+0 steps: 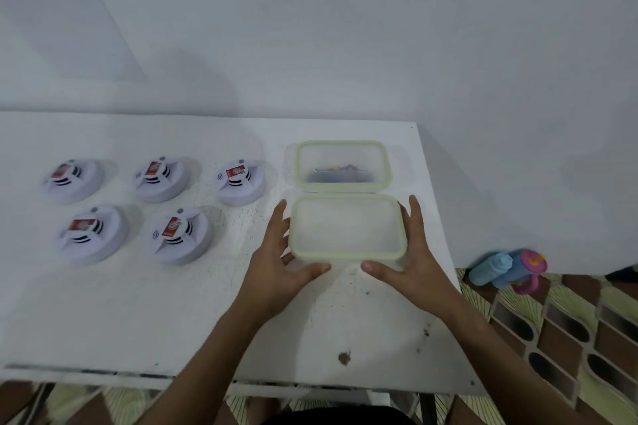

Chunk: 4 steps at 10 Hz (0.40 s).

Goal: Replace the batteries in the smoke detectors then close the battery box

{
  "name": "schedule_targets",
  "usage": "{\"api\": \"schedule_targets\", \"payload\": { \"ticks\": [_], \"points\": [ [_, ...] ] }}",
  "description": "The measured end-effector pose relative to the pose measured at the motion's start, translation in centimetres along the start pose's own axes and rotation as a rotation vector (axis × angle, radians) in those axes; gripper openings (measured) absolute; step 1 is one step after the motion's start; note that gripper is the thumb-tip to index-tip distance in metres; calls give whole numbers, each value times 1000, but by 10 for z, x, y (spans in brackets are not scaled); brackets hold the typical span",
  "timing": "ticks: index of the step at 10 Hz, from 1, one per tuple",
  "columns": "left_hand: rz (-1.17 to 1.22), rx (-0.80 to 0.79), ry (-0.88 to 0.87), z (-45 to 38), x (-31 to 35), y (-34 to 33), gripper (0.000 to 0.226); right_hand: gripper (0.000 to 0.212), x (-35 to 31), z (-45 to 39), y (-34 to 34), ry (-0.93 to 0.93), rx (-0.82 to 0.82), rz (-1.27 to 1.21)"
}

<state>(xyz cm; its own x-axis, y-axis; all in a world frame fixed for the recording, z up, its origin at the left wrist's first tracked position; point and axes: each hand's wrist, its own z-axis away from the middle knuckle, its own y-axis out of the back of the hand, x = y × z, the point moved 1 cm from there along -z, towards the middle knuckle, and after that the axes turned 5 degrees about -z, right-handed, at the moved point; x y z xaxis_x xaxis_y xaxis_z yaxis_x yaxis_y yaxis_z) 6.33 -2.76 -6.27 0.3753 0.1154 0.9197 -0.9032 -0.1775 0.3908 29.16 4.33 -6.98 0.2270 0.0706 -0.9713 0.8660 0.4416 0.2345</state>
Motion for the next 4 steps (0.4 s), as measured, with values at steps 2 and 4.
{"api": "schedule_targets", "payload": {
  "ticks": [2, 4],
  "points": [
    [13, -10, 23, -12, -2, 1, 115, 120, -6, -10, 1, -26, -17, 21],
    [-28, -5, 3, -11, 2, 8, 108, 124, -13, -9, -7, -60, 38, 132]
  ]
}}
